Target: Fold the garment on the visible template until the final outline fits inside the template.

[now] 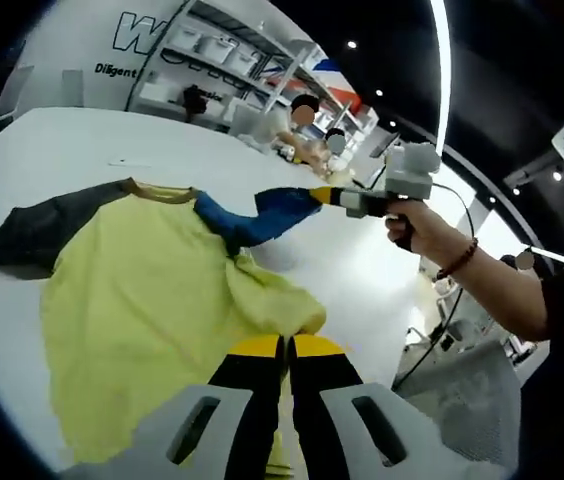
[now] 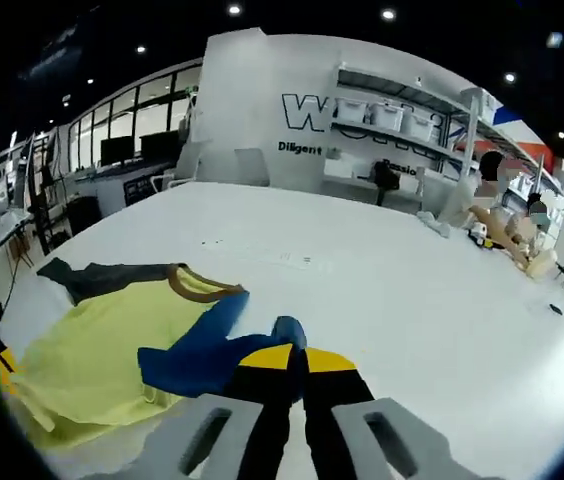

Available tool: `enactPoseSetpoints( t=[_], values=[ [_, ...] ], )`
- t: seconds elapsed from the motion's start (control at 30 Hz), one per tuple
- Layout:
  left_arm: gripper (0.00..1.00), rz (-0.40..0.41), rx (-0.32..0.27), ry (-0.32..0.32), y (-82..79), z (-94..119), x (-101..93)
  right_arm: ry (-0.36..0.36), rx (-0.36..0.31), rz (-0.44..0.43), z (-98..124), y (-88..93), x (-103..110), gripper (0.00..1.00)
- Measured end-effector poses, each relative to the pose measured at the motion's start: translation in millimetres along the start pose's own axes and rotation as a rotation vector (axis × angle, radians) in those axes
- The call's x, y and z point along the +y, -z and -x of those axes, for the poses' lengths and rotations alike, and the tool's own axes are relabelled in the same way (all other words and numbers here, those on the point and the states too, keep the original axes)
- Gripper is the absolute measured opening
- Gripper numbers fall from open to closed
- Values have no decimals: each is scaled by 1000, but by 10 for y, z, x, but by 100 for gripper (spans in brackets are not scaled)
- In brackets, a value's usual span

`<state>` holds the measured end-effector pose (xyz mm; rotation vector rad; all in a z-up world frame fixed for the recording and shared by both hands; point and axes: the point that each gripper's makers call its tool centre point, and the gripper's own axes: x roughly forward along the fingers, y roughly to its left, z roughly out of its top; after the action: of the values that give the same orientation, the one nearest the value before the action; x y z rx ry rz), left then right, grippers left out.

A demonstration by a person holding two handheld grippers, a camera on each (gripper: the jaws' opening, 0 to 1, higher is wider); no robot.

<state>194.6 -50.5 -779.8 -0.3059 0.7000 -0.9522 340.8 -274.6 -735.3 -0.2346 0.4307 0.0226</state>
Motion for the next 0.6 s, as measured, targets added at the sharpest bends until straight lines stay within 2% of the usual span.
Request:
enactPoseSetpoints(
  t=[0.1,0.13,0.17,0.2,0.23,0.4,0.5,0.6],
  values=[
    [0,18,3,55,-1,-87,-157,63,-24,61,26,-33,-170,0],
    [0,18,15,70,17,-138,-228,93,-16,58,26,11,-261,0],
    [0,18,20,75,24,-156,-250,101,-3,47,22,66,-317,0],
    [0,-1,38,108,64,-249,-386,108,10,35,18,121,-372,0],
    [0,1,41,112,75,-270,-407,115,15,28,17,151,-404,0],
    [0,26,82,146,231,-468,-592,189,97,-62,95,548,-744,0],
    [0,30,97,149,308,-551,-646,198,98,-133,121,690,-864,0],
    [0,72,103,164,346,-645,-714,194,102,-200,80,806,-984,0]
  ],
)
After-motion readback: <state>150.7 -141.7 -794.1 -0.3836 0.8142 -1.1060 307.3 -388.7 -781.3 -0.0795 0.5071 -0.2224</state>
